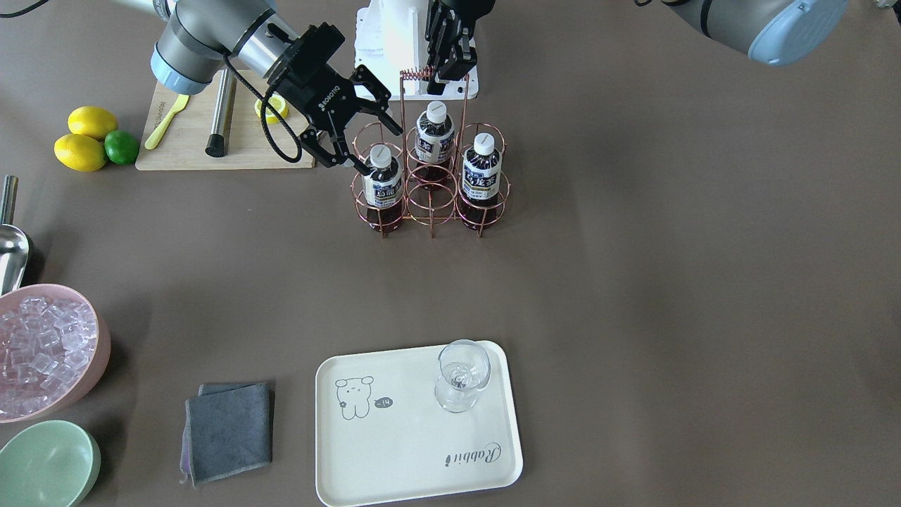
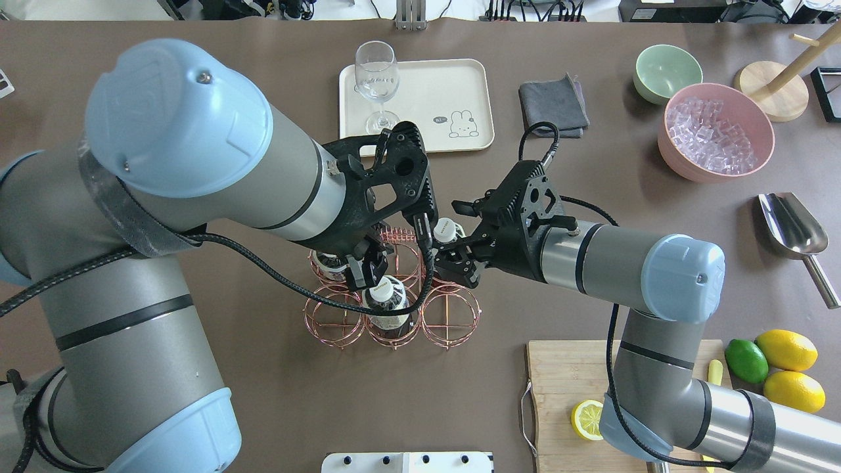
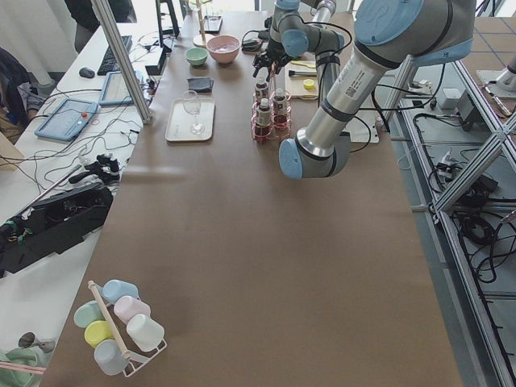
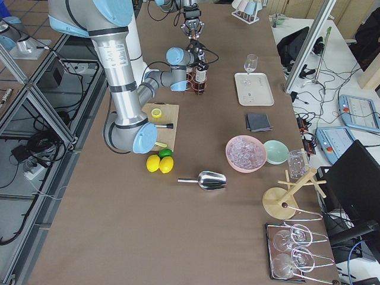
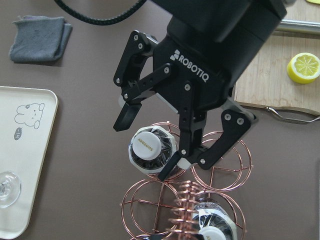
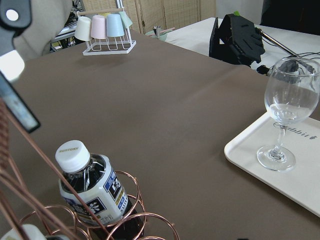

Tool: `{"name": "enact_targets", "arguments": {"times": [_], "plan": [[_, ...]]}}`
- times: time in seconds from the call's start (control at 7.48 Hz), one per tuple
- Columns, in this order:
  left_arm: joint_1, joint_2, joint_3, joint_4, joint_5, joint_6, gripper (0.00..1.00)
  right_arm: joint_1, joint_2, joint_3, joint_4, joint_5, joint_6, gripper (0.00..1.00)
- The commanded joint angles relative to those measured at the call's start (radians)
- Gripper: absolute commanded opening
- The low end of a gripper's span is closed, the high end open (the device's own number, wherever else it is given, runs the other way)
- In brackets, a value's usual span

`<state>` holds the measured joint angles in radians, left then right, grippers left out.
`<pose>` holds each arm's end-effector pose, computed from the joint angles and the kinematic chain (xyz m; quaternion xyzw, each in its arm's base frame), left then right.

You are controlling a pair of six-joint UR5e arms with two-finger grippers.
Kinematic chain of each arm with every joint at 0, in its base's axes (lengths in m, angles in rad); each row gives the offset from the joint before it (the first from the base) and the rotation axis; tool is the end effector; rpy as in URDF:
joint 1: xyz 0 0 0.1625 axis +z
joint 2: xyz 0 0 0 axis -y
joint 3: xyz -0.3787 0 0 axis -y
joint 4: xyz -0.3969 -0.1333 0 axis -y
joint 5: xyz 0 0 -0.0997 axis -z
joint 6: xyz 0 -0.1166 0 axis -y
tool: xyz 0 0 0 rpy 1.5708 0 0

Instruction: Take tea from basket to plate

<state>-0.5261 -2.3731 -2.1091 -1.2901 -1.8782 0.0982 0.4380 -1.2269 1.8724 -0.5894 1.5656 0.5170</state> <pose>0.3905 -0.3401 0.0067 0.3844 0.3453 0.5263 0.6753 -0.4463 -0.3569 0.1742 0.4944 -0.5325 -0.2064 0.6553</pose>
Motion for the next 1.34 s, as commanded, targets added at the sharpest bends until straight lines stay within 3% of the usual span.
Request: {"name": "enact_targets", "arguments": {"times": [0.0,0.4,0.53,1.2], "plan": [[0.0,0.0,0.0,0.0,-0.001,0.0,0.0,-0.001,0.006,-0.012,0.002,-0.004,-0.009,0.57],[0.0,0.0,0.0,0.0,-0.001,0.0,0.0,0.002,0.004,-0.012,0.003,-0.006,-0.037,0.3],[0.0,0.0,0.0,0.0,-0.001,0.0,0.0,0.004,0.006,-0.012,0.005,-0.006,-0.038,0.0],[0.0,-0.002,0.0,0.0,-0.001,0.0,0.0,0.048,0.027,0.023,-0.016,0.022,-0.028,0.0]]}}
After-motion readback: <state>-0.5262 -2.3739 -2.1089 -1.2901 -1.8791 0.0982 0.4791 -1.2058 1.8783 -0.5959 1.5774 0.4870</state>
